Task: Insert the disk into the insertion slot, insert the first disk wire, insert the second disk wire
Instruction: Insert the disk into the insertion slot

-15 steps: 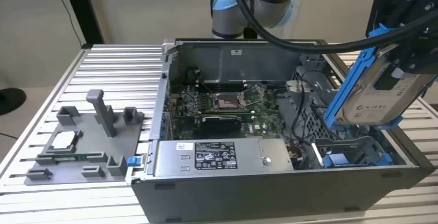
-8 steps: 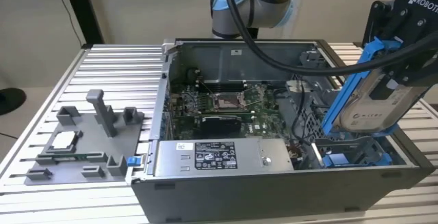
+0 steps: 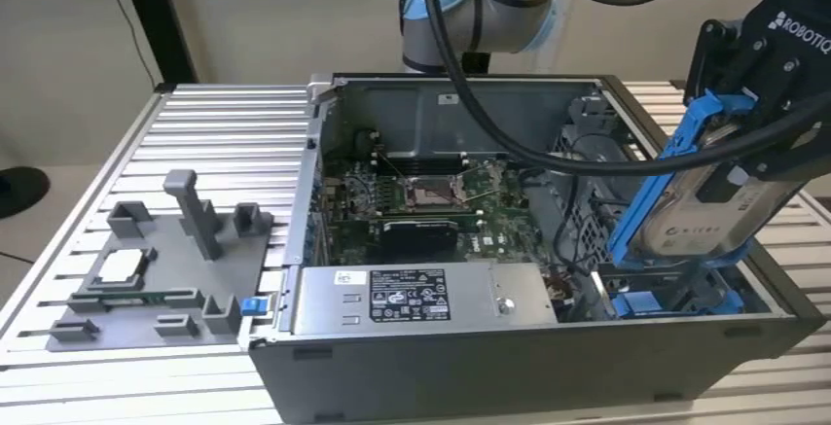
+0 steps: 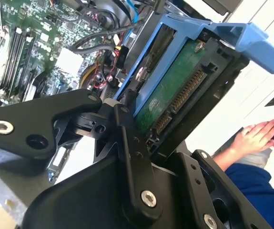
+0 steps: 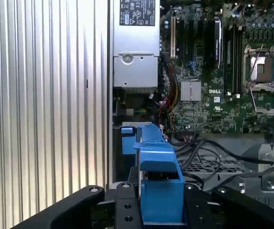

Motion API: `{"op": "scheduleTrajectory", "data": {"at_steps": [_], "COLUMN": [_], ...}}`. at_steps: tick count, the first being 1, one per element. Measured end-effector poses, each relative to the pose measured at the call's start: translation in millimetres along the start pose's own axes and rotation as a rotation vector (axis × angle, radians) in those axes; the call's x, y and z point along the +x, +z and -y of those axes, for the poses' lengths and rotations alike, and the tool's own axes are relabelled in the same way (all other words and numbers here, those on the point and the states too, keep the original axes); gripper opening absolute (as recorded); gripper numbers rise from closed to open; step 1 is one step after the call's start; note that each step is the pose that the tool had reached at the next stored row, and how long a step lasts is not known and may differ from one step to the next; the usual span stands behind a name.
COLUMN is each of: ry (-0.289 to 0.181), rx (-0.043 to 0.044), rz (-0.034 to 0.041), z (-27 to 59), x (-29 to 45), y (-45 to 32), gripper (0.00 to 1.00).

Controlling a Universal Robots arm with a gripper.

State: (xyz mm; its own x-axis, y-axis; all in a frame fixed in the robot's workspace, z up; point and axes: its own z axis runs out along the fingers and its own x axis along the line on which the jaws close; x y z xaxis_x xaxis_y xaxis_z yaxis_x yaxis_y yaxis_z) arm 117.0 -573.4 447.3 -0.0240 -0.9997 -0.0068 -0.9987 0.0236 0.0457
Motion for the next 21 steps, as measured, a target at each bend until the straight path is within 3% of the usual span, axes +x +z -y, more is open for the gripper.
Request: {"op": "scheduleTrajectory", "data": {"at_steps": [9,21], "ry": [-0.038,-0.039], "rx": [-0.0003,-0.0004], "rz": [0.0016,0.0241], "z": [4.3,8.4], "x": [0.3,1.8], "y": [12.6,29.7], "gripper": [0.0,0.0]}}
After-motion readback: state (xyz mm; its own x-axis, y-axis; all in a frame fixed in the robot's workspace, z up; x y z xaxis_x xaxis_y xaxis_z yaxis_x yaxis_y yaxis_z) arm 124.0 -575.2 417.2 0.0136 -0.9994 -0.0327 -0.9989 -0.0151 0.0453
